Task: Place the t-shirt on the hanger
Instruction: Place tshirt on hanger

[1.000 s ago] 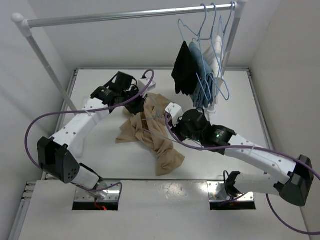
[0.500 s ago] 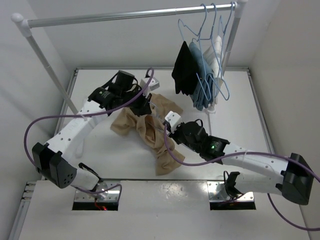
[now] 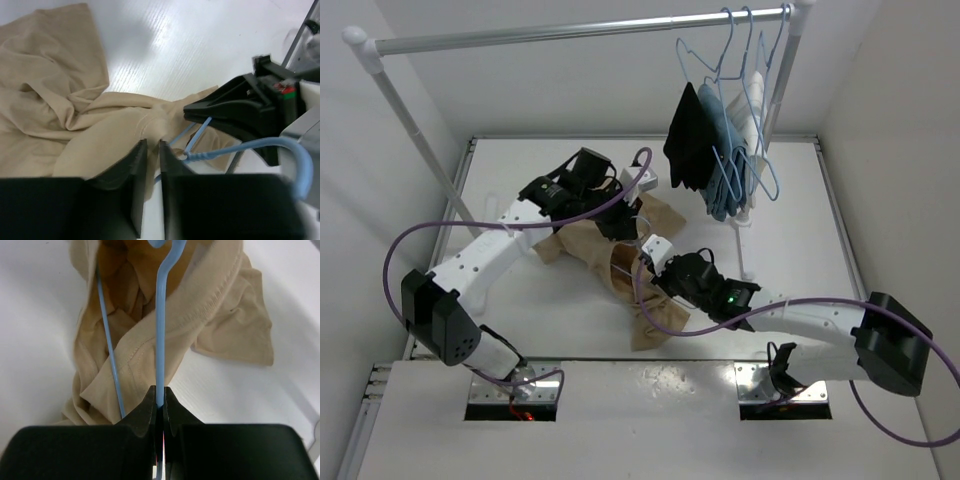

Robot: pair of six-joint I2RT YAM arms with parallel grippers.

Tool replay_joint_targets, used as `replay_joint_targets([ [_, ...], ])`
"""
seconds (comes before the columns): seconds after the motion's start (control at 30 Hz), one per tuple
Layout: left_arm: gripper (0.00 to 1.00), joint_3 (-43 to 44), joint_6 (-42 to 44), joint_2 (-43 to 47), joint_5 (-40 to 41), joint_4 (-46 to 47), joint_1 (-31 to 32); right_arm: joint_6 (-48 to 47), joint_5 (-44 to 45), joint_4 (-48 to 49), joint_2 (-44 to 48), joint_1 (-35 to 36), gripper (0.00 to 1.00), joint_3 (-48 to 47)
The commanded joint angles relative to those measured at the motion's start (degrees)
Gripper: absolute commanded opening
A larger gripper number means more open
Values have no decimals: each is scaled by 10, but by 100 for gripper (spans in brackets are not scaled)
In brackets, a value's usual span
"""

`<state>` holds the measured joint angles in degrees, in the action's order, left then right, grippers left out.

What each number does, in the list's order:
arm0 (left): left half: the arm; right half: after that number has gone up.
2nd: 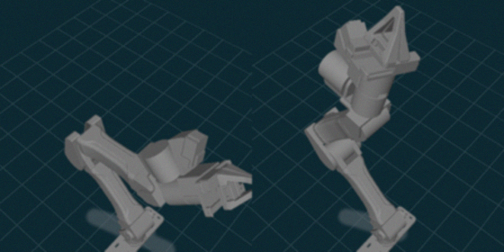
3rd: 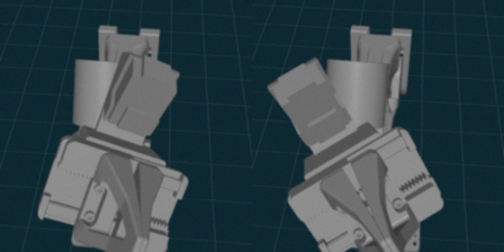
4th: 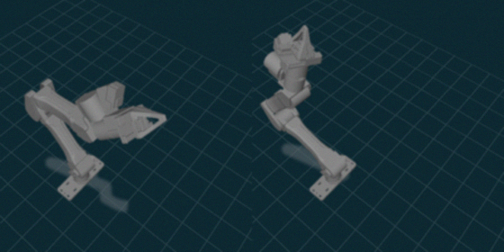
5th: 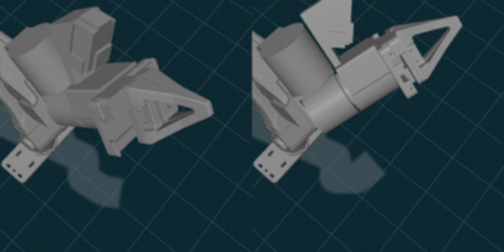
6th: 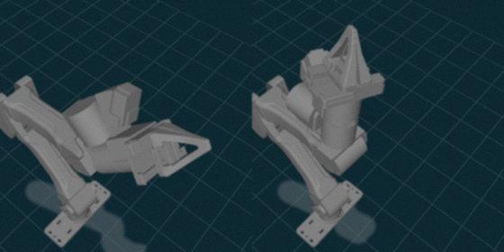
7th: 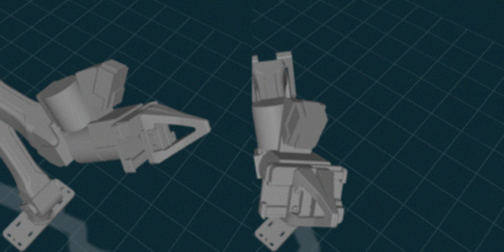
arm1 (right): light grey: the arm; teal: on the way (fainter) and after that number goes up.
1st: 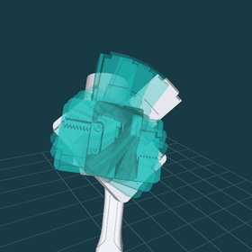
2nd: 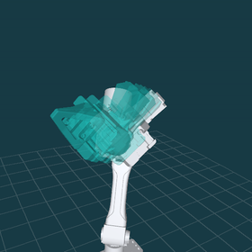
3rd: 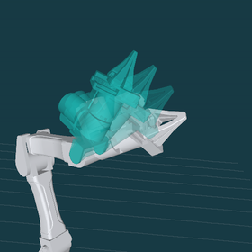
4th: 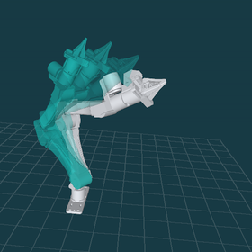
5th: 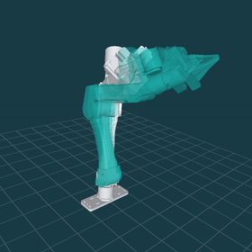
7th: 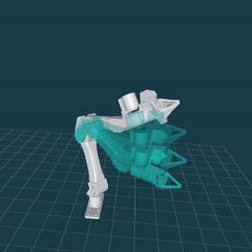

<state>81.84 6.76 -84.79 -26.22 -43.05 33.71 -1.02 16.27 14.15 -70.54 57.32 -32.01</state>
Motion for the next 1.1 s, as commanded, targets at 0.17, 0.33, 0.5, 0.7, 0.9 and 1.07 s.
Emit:
replay_joint_targets([
  [0.17, 68, -12, 68, 28, -5, 9, -18, 24, -6, 101, -29, 9, 0, 12],
  [0.33, 83, -17, 156, 83, 35, 3, -65, 35, -6, 120, -50, 9, 0, 22],
  [0.5, 89, -12, 179, 109, 2, 3, -104, 46, -6, 139, -62, 14, 0, 22],
  [0.7, 94, -72, 527, 166, -70, -83, -149, 46, -6, 133, -62, 19, 0, 17],
  [0.9, 98, -199, 711, 174, -41, -78, -162, 40, -1, 121, -50, 19, 0, 17],
  [1.07, 100, -179, 728, 94, -60, -72, -162, 40, 4, 116, -38, 24, 0, 17],
])
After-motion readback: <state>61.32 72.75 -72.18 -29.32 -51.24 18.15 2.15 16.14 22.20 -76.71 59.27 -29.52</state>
